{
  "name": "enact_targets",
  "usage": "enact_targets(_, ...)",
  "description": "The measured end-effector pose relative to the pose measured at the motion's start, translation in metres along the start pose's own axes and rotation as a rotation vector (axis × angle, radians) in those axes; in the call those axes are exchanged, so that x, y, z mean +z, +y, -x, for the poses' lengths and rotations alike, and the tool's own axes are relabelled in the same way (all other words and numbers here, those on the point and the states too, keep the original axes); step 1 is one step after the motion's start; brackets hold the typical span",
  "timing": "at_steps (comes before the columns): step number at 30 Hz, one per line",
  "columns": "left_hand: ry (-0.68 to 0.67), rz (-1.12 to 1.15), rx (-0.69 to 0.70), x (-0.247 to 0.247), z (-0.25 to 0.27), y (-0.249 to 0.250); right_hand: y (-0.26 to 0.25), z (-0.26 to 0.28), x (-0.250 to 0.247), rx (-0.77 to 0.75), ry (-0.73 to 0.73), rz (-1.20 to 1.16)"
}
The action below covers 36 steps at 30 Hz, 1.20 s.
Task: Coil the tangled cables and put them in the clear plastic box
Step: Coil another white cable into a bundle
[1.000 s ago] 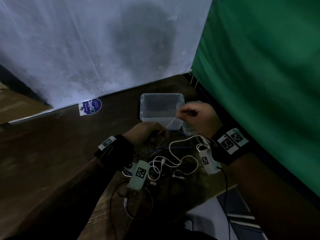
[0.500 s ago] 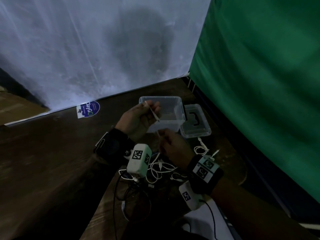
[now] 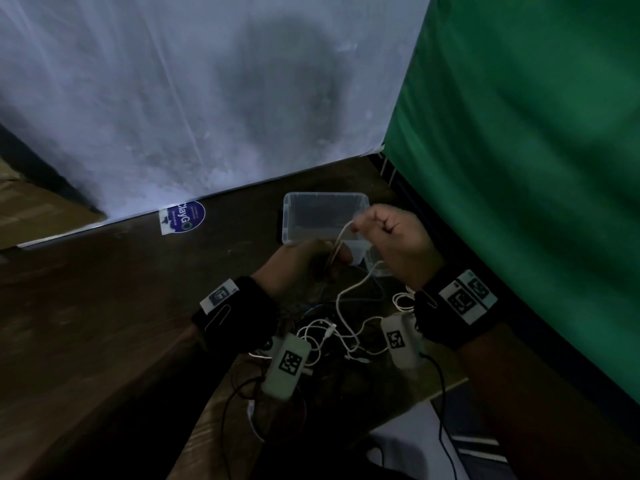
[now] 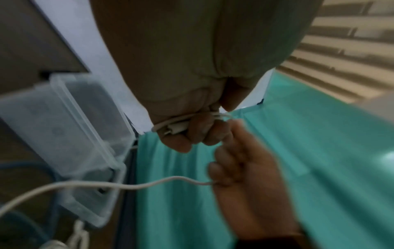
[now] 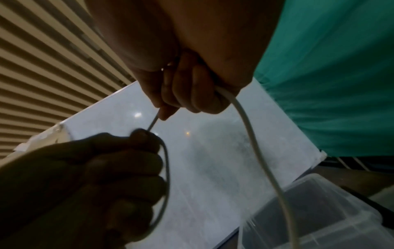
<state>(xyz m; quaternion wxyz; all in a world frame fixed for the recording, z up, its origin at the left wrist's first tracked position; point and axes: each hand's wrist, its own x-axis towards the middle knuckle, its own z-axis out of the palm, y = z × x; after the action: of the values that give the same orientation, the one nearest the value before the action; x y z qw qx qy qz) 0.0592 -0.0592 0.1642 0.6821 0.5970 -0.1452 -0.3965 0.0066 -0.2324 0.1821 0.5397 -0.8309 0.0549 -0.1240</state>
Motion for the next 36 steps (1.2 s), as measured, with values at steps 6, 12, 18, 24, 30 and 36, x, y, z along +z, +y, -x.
enact_targets(6, -0.22, 0.455, 0.09, -0.004, -0.01, 0.006, 0.038, 0.009, 0.017, 0.105, 0.005, 0.034)
enact_targets(12, 0.079, 0.526, 0.153, -0.024, -0.031, -0.009, 0.033, 0.048, 0.041, 0.074, -0.257, 0.127)
enact_targets(18, 0.168, -0.146, 0.204, -0.023, -0.027, -0.016, 0.002, 0.04, 0.016, 0.006, -0.3, 0.199)
enact_targets(24, -0.105, 0.173, -0.069, 0.01, -0.005, -0.007, 0.004, 0.009, -0.012, -0.03, -0.022, 0.086)
enact_targets(30, -0.303, 0.412, -0.091, 0.009, -0.003, 0.007, 0.038, 0.006, -0.004, 0.147, 0.037, -0.124)
enact_targets(36, -0.195, 0.722, -0.057, -0.002, -0.011, -0.001, 0.051, 0.03, 0.026, 0.276, -0.099, -0.228)
